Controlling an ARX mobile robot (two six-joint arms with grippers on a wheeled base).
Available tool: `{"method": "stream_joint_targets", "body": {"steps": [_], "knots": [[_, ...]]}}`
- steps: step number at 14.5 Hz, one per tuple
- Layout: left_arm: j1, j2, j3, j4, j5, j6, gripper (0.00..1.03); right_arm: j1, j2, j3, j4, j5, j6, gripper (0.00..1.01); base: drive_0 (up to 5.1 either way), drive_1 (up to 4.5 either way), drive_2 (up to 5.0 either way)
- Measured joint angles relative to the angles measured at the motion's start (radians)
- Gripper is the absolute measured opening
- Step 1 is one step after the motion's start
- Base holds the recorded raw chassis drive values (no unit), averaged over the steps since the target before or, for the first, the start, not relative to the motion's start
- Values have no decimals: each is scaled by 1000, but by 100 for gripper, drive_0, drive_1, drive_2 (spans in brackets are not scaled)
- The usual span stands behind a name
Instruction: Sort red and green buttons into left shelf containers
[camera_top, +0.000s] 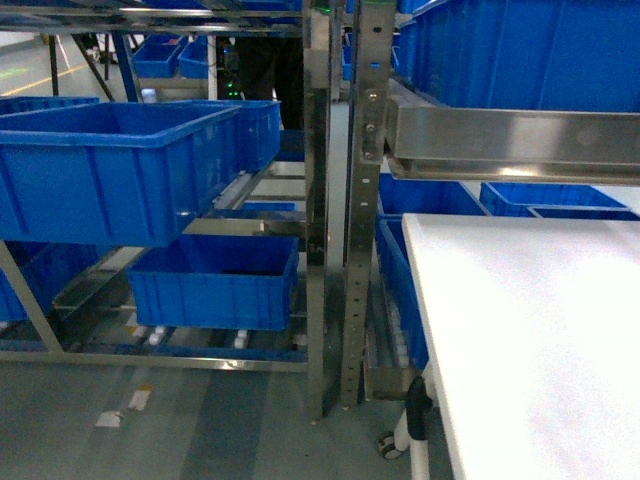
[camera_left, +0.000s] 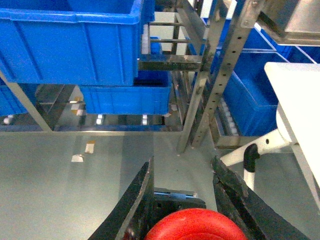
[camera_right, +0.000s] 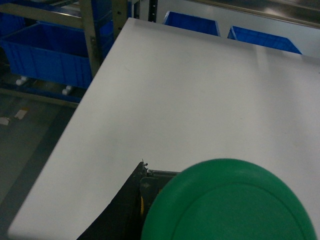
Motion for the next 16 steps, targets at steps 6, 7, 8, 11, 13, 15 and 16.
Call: {"method": "stream_joint_targets", "body": {"steps": [6, 7, 8, 11, 13, 15, 16], "knots": [[0, 0, 0, -1, 0, 0, 32, 0, 0, 0, 0, 0, 0, 35, -503, 243, 243], [0, 0, 0, 3, -1, 0, 32, 0, -1, 0, 3, 0, 0, 35, -503, 243, 243], [0, 1, 0, -4, 0, 0, 32, 0, 0, 0, -2, 0, 0, 35, -504, 242, 242], [-2, 0, 0, 0, 1, 0, 32, 0, 0, 0, 0, 0, 0, 35, -498, 248, 248], [-1, 0, 0, 0, 1, 0, 32, 0, 0, 0, 0, 0, 0, 35, -501, 244, 244], [-1, 0, 0, 0, 2, 0, 32, 0, 0, 0, 0, 0, 0, 35, -499, 246, 246], [-1, 0, 0, 1, 2, 0, 32, 0, 0, 0, 0, 0, 0, 35, -502, 244, 244]]}}
